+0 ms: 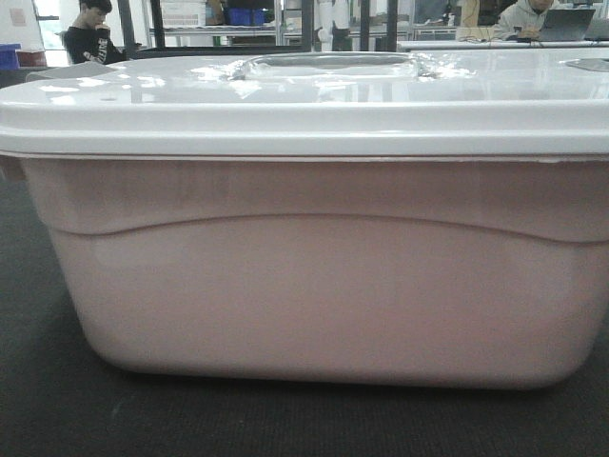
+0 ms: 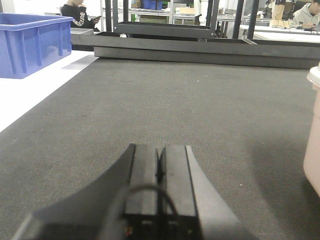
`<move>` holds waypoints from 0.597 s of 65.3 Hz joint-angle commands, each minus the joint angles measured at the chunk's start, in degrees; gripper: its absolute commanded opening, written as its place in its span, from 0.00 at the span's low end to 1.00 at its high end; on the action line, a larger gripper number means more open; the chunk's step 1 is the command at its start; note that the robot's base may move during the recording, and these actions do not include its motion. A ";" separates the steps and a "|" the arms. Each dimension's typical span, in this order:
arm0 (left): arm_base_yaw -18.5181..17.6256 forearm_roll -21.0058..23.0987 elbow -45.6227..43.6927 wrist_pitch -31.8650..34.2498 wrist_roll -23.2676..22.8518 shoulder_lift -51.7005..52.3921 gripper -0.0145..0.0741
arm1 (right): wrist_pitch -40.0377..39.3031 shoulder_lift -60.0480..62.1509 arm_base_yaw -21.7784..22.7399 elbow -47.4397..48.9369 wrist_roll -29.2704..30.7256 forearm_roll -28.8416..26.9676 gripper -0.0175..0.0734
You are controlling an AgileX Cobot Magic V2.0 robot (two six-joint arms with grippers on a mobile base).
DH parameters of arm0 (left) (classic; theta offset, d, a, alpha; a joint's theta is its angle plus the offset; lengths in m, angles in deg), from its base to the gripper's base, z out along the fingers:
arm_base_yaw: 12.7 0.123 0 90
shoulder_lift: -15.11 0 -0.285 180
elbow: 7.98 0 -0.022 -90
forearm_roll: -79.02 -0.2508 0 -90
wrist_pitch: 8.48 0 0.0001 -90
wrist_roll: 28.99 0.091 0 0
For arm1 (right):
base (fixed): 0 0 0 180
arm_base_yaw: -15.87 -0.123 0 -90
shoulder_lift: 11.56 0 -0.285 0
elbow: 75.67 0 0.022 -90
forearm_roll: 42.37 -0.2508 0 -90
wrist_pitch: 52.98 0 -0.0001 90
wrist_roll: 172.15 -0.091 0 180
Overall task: Grab white bin and place on right shelf
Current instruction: 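Move both grippers down toward the handles on the bin's short ends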
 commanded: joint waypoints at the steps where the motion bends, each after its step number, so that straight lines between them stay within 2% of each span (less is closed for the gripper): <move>1: -0.35 0.43 -0.09 5.23 -0.15 0.63 0.03 | -5.07 1.01 0.00 0.13 0.26 0.74 0.27; 39: -0.35 0.43 -0.09 5.26 -0.15 0.63 0.03 | -5.06 1.01 0.00 0.13 0.26 0.80 0.27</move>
